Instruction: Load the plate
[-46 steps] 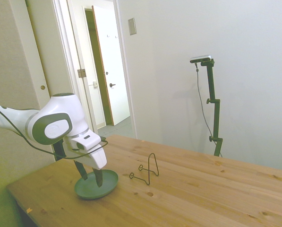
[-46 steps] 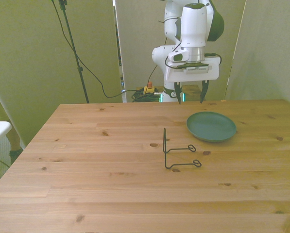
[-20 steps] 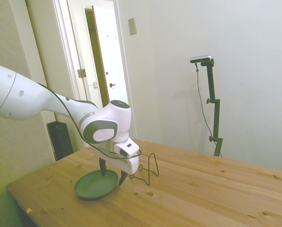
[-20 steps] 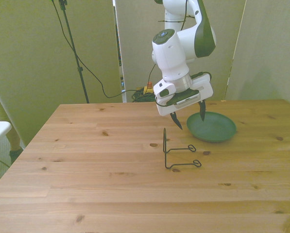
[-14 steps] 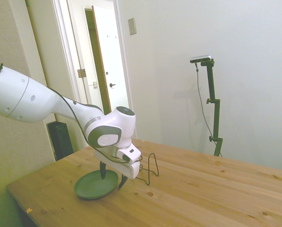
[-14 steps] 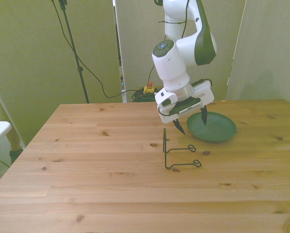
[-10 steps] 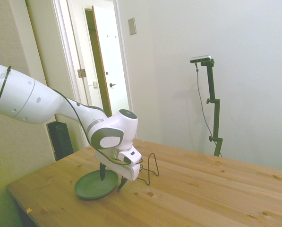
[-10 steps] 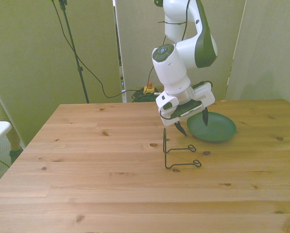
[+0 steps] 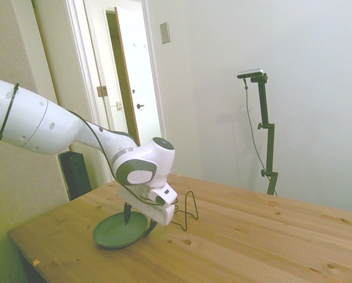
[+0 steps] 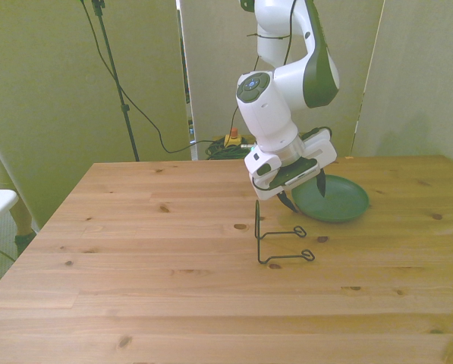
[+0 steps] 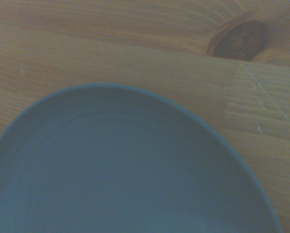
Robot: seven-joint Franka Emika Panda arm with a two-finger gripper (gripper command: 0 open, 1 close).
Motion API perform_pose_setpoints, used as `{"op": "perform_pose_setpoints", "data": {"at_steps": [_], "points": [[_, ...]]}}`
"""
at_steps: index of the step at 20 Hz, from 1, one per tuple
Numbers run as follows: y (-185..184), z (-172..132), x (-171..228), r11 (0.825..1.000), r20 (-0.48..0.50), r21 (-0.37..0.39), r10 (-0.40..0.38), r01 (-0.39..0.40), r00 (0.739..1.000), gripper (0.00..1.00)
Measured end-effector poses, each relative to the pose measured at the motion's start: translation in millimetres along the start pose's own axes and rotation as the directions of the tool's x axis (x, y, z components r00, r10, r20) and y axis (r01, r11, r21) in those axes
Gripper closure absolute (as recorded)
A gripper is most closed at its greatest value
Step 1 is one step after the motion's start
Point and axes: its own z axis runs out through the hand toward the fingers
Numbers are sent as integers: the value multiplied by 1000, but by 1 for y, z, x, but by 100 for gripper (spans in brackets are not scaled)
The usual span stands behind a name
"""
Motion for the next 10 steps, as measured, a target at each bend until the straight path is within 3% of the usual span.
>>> {"op": "perform_pose_setpoints", "data": {"at_steps": [10], "points": [[6, 5, 4, 1000, 9, -4, 0, 0, 1000, 100]]}}
